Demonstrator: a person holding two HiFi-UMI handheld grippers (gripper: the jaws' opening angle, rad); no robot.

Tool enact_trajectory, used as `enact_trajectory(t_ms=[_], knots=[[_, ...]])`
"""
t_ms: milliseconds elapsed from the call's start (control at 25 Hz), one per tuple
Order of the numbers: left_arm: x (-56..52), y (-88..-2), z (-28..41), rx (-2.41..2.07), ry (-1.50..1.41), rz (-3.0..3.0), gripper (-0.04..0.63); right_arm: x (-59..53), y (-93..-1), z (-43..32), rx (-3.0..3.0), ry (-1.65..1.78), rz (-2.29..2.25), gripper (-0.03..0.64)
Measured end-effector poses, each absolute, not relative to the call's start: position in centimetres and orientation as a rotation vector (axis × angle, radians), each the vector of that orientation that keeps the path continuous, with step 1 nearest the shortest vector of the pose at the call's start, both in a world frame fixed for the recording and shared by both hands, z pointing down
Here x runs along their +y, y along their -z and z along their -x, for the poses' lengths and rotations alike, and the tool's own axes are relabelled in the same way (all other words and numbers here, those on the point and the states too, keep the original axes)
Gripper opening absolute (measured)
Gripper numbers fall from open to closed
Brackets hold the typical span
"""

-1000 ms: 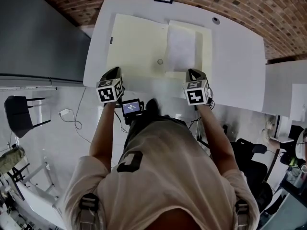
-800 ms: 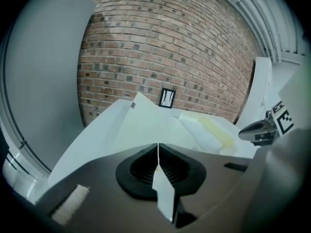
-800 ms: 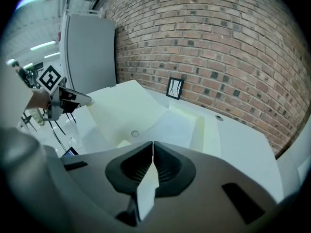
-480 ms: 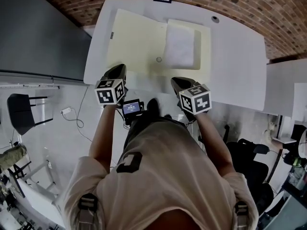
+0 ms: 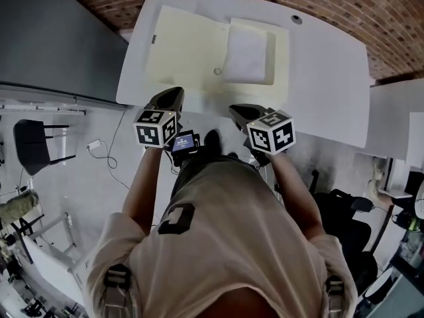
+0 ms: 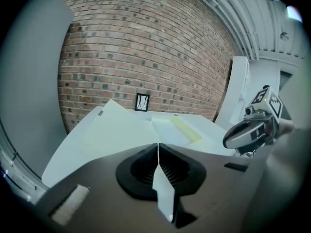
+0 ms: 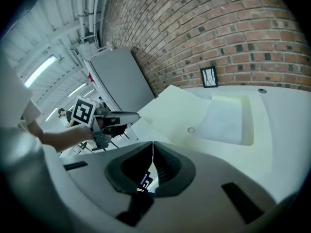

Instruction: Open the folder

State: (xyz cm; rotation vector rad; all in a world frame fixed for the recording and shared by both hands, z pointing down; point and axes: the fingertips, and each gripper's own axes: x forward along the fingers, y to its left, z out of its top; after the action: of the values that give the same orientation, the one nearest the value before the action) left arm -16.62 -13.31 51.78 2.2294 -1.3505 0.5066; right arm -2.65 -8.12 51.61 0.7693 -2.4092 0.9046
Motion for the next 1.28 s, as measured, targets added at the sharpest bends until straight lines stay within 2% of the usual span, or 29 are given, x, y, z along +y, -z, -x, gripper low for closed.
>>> enact_trajectory(t_ms=[800,1280], knots=[[-4.7,-49.0,10.0,-1.297,-0.572,-2.32,0.006,-1.6,-49.9,-0.2,-2.509,-0.917,-0.728,0.006],[-0.6,-48.3,10.4,-1.295,-0.565,-2.301,0.006,1.4,-49.3,0.8,-2.544,-0.919,-0.676,0.006]])
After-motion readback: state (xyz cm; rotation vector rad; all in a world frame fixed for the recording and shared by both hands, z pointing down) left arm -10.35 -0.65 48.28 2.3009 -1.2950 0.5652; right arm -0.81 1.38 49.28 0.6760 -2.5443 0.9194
